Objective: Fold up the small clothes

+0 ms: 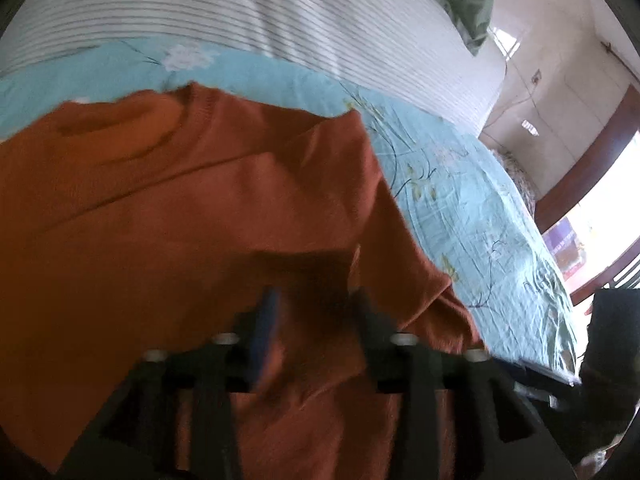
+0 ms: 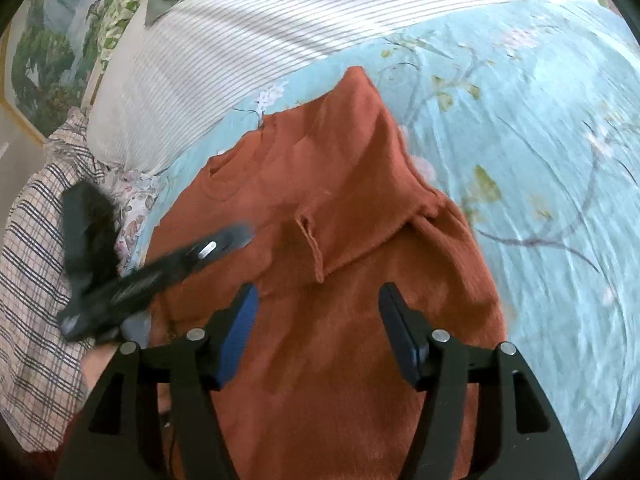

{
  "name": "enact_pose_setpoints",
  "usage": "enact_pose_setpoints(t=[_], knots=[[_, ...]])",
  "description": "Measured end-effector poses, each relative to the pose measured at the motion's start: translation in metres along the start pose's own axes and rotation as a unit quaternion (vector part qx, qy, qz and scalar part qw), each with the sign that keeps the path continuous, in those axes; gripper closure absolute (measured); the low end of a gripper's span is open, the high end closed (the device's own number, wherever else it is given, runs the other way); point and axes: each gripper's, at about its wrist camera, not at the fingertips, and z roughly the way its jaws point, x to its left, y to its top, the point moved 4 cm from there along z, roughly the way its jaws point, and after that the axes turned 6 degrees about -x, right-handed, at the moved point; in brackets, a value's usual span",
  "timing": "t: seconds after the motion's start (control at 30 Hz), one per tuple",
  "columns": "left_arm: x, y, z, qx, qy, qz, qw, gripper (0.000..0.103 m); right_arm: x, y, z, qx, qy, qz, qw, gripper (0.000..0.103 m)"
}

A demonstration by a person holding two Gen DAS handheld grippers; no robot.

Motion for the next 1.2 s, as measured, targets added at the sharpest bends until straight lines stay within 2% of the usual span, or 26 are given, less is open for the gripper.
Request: enact_pose_setpoints(t=[0.1,0.23,0.3,0.37,0.4,0.43,0.47,0.5,0.53,0.63,0.73,0.8,0.87,0.97,1.07,1.2], knots=[[0.013,-0.012,-0.037,-0.023,0.014,0.0,0.9996,0.049,0.009,0.011,0.016,0.004,0.004,-0.019,1.0,0.039],[0.052,-0.039,-0.098,-0.055,0.077,-0.022,0.9952,0.049,0.015,0.023,0.045,0.019,-0.003,-0.033,0.999,0.039],[0.079,-0.058,-0.128,-0.072,0.143,-0.038,0.9864,0.049,0.015,0.025,0.063,0.033,-0.016,-0.04,0.999,0.039],[0.108,-0.078,-0.155,-0.086,0.202,-0.065,0.9734,0.049,0.014,0.023,0.079,0.05,-0.023,-0.044,0.997,0.039],[0.121,-0.086,-0.165,-0.09,0.22,-0.081,0.968,0.05,0.015,0.021,0.087,0.058,-0.024,-0.047,0.997,0.04],[0.133,-0.093,-0.175,-0.095,0.235,-0.095,0.9627,0.05,0.016,0.02,0.091,0.06,-0.024,-0.052,0.997,0.051],[0.147,-0.101,-0.185,-0.1,0.252,-0.108,0.9563,0.05,0.02,0.02,0.096,0.064,-0.023,-0.057,0.996,0.079],[0.159,-0.108,-0.192,-0.101,0.267,-0.12,0.9509,0.05,0.022,0.02,0.098,0.068,-0.017,-0.054,0.996,0.092],[0.173,-0.114,-0.194,-0.094,0.274,-0.134,0.9477,0.051,0.026,0.022,0.1,0.067,-0.012,-0.051,0.996,0.098],[0.196,-0.115,-0.19,-0.085,0.282,-0.16,0.9421,0.053,0.049,0.039,0.09,0.038,0.012,-0.072,0.997,0.098],[0.21,-0.108,-0.189,-0.093,0.286,-0.169,0.9385,0.053,0.067,0.067,0.06,-0.016,0.034,-0.079,0.996,0.098],[0.218,-0.099,-0.187,-0.101,0.297,-0.174,0.9335,0.053,0.065,0.088,0.036,-0.057,0.04,-0.066,0.995,0.098],[0.225,-0.095,-0.187,-0.105,0.313,-0.174,0.9276,0.054,0.051,0.099,0.024,-0.081,0.026,-0.053,0.995,0.098],[0.225,-0.092,-0.177,-0.091,0.325,-0.154,0.9285,0.054,0.009,0.098,0.037,-0.061,-0.011,-0.021,0.998,0.098],[0.222,-0.092,-0.175,-0.094,0.334,-0.136,0.9281,0.057,-0.015,0.078,0.061,-0.022,-0.024,0.0,0.999,0.098],[0.239,-0.099,-0.19,-0.13,0.313,-0.207,0.9178,0.059,-0.017,0.06,0.078,-0.001,-0.032,-0.01,0.999,0.098]])
